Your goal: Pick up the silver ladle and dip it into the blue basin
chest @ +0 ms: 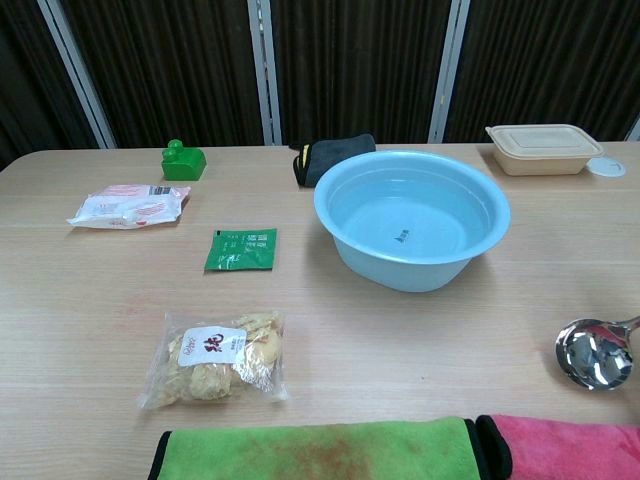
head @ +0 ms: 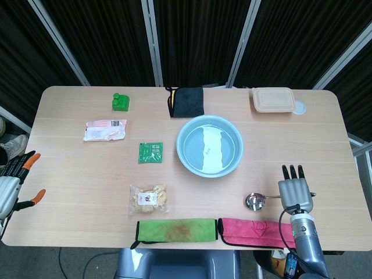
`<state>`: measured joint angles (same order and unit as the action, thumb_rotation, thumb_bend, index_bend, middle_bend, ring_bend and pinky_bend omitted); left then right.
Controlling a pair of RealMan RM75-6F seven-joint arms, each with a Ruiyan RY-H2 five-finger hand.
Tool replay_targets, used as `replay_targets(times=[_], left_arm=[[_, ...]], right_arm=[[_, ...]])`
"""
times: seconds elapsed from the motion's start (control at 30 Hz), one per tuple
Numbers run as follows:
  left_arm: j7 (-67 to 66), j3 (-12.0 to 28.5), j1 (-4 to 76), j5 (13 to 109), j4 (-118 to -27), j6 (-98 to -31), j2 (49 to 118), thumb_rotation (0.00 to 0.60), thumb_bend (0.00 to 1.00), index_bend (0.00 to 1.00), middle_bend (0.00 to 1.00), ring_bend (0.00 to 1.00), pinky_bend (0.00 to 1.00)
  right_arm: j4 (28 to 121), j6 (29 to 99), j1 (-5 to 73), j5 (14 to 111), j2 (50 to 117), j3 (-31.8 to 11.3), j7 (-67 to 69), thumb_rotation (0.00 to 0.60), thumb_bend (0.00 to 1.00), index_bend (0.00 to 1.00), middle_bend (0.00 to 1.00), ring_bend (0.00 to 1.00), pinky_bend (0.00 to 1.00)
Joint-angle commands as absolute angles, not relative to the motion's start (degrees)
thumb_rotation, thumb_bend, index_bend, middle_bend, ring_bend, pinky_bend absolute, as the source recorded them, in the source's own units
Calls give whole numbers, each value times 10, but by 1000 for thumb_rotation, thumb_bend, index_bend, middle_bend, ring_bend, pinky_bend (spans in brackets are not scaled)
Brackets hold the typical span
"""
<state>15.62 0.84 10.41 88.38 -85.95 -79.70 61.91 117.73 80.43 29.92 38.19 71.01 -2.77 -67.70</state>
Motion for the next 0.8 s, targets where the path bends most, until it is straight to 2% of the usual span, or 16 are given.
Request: replay_targets(times=[0.03,0.57,0.8], left_arm=[[156,8,104,884,-859,-797,619,600,312,0,0,0,0],[146,7,107,882,-860,-791,623,600,311,0,0,0,0],[146,7,107,882,-860,-791,624,600,311,0,0,0,0]], right_arm=[[1186,800,306,365,701,-29,-674,600,532,695,43,0,0],[1146,749,324,331,702,-16,-628,600,531,701,50,0,0],[1171,734,348,292,675,-16,-643,600,532,716,66,0,0]])
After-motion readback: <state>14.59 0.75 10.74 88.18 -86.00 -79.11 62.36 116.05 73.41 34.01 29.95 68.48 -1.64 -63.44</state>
